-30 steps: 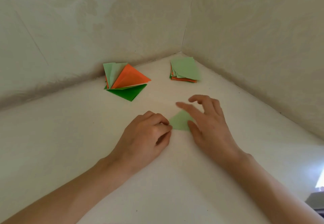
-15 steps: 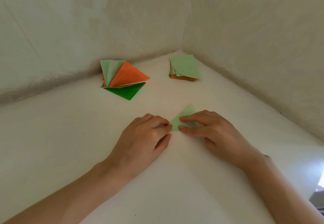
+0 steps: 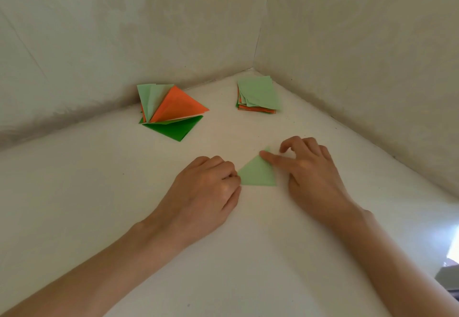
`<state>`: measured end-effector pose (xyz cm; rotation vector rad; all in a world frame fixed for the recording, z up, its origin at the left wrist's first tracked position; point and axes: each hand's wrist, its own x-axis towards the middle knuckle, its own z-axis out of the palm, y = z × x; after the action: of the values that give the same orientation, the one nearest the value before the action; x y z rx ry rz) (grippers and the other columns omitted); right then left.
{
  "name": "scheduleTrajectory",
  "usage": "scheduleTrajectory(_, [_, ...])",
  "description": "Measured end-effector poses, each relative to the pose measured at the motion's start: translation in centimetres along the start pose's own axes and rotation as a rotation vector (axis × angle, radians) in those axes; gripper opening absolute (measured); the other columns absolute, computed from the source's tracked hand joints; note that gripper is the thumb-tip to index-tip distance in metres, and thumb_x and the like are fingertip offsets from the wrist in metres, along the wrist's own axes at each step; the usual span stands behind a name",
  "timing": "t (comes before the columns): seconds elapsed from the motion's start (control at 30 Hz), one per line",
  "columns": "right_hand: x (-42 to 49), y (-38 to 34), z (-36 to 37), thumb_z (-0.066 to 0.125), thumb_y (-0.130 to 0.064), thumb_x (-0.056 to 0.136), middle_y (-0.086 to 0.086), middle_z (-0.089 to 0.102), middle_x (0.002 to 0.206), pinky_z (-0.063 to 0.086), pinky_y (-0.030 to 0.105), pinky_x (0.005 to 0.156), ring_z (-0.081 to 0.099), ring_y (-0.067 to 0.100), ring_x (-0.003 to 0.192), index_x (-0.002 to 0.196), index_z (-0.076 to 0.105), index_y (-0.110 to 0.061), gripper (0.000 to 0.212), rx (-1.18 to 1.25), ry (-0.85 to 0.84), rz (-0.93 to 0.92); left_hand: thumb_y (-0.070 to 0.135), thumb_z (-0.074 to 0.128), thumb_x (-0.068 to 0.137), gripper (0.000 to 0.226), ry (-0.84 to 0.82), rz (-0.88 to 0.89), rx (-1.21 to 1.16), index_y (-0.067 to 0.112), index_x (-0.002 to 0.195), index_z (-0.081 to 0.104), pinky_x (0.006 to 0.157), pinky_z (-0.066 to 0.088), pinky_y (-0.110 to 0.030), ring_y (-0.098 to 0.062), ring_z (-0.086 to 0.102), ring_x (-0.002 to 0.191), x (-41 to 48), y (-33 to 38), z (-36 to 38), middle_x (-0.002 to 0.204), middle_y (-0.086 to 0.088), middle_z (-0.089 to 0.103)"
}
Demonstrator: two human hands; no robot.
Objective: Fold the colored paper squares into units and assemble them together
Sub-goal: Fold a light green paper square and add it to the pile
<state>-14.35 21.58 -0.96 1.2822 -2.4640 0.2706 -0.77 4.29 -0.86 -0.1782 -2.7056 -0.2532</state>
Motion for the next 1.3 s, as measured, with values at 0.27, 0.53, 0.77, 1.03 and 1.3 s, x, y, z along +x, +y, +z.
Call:
scheduleTrajectory(0.27, [0.3,-0.9,-0.5,0.026,-0.010,0.069,0.011,0.057,0.115,0.039,0.038,0.083,0.045,0.028,0.104,0.117,0.066,-0.019,0.063,0.071,0.077,-0.035,0.022,0.043,0.089,0.030,0.002,-0.022,-0.001,0.013,0.078,0.070,0.067,0.045,-0.032,-0.017,0.055,0.072,0.0,0.4,0.0,0.076,0.002,0.062])
scheduleTrajectory(0.53, [-0.9,0.0,-1.1,0.031,-0.002,0.070,0.008,0.061,0.123,0.033,0.031,0.096,0.054,0.023,0.107,0.122,0.064,-0.021,0.065,0.080,-0.142,-0.361,0.025,0.041,0.089,0.035,0.016,-0.034,0.031,0.011,0.077,0.071,0.063,0.048,-0.035,-0.018,0.056,0.070,-0.2,0.6,-0.1,0.076,0.002,0.062])
scheduleTrajectory(0.77, [-1.9,1.3,-2.2,0.031,0.001,0.069,0.004,0.069,0.110,0.036,0.034,0.091,0.053,0.025,0.098,0.093,0.074,-0.009,0.050,0.134,-0.001,-0.344,0.026,0.039,0.089,0.038,0.014,-0.025,0.045,0.010,0.078,0.072,0.061,0.049,-0.036,-0.019,0.056,0.070,-0.3,0.6,-0.3,0.076,0.001,0.062])
scheduleTrajectory(1.03, [0.7,-1.1,-0.3,0.034,-0.027,0.090,0.003,0.056,0.131,0.036,0.039,0.100,0.046,0.026,0.115,0.126,0.060,-0.026,0.044,0.117,-0.133,-0.173,0.026,0.042,0.089,0.036,0.009,0.004,0.070,0.009,0.084,0.073,0.062,0.049,-0.035,-0.019,0.057,0.074,-0.7,0.6,-0.3,0.082,0.000,0.064])
scheduleTrajectory(1.3, [0.7,0.4,-1.3,0.030,-0.042,0.091,0.005,0.051,0.136,0.029,0.054,0.107,0.043,0.034,0.124,0.126,0.060,-0.028,0.048,0.077,-0.183,0.011,0.026,0.041,0.088,0.036,-0.011,-0.007,0.043,0.010,0.087,0.073,0.063,0.050,-0.033,-0.018,0.059,0.077,-0.7,0.5,-0.3,0.087,0.002,0.065])
